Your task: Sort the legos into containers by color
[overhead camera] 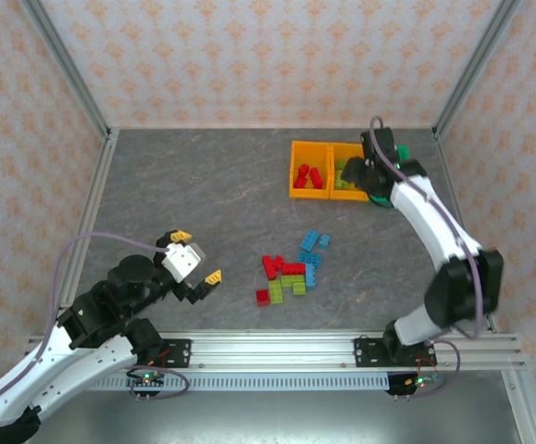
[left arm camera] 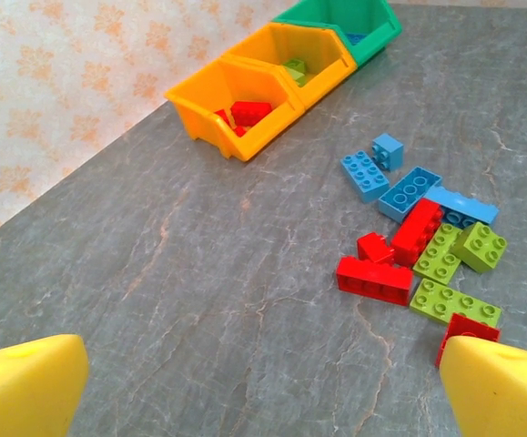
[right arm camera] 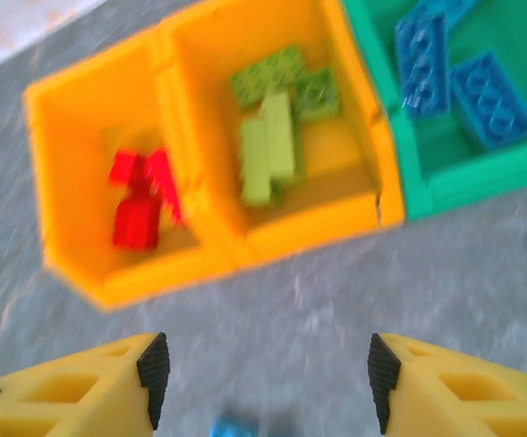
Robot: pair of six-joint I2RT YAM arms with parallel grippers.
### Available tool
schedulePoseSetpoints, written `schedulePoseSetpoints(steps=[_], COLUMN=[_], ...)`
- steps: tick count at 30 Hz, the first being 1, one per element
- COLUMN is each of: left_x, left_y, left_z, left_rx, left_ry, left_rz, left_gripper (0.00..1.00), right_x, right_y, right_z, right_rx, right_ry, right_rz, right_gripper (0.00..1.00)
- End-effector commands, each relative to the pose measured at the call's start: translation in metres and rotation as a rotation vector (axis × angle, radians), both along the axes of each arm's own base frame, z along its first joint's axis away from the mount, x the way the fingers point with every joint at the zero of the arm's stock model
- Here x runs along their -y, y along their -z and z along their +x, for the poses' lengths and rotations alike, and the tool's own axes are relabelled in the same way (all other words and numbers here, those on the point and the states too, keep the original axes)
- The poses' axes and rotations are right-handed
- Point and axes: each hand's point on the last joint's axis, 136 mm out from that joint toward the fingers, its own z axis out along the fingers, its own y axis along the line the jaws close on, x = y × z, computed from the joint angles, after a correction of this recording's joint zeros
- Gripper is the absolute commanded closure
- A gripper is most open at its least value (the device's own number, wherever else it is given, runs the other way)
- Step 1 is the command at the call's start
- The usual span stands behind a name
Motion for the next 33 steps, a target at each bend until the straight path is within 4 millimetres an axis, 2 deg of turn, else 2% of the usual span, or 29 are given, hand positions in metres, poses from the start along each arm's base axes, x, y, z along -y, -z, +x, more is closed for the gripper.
schedulePoseSetpoints(steps=[1,4,7,10,13,16,22,28,31,33], left_x=[0.013,0.020,0.022,0.023,0.022,0.020,0.018,0.019,0.019,0.018], left_y=[-0.002,0.003,0.007,0.009,0.011,0.010,0.011,0.013,0.012,0.012], left_z=[-0.005,-0.005,-0.002,-0.001,-0.001,0.000,0.000,0.001,0.001,0.001], left_rx=[0.015,0.006,-0.011,-0.029,-0.030,-0.020,-0.017,-0.023,-0.021,-0.020], left_ry=[0.086,0.115,0.112,0.114,0.108,0.097,0.090,0.095,0.091,0.090], left_rz=[-0.018,-0.017,0.009,0.024,0.026,0.024,0.031,0.034,0.035,0.035], left_gripper=[0.00,0.00,0.00,0.00,0.00,0.00,0.00,0.00,0.00,0.00], right_x=[-0.026,-0.048,-0.062,-0.067,-0.072,-0.066,-0.060,-0.050,-0.045,-0.043], right_y=[0.031,0.051,0.082,0.110,0.125,0.143,0.179,0.193,0.189,0.178], right_z=[-0.051,-0.078,-0.086,-0.080,-0.064,-0.056,-0.065,-0.080,-0.084,-0.084], right_rx=[-0.069,-0.109,-0.174,-0.238,-0.196,-0.205,-0.283,-0.313,-0.310,-0.282], right_ry=[-0.047,-0.110,-0.143,-0.142,-0.129,-0.086,-0.026,0.003,0.010,0.014], right_rz=[0.072,0.107,0.081,0.039,0.042,0.002,-0.013,-0.029,-0.039,-0.035], right_gripper=[0.37,0.35,0.33,0.32,0.33,0.37,0.47,0.68,0.73,0.75])
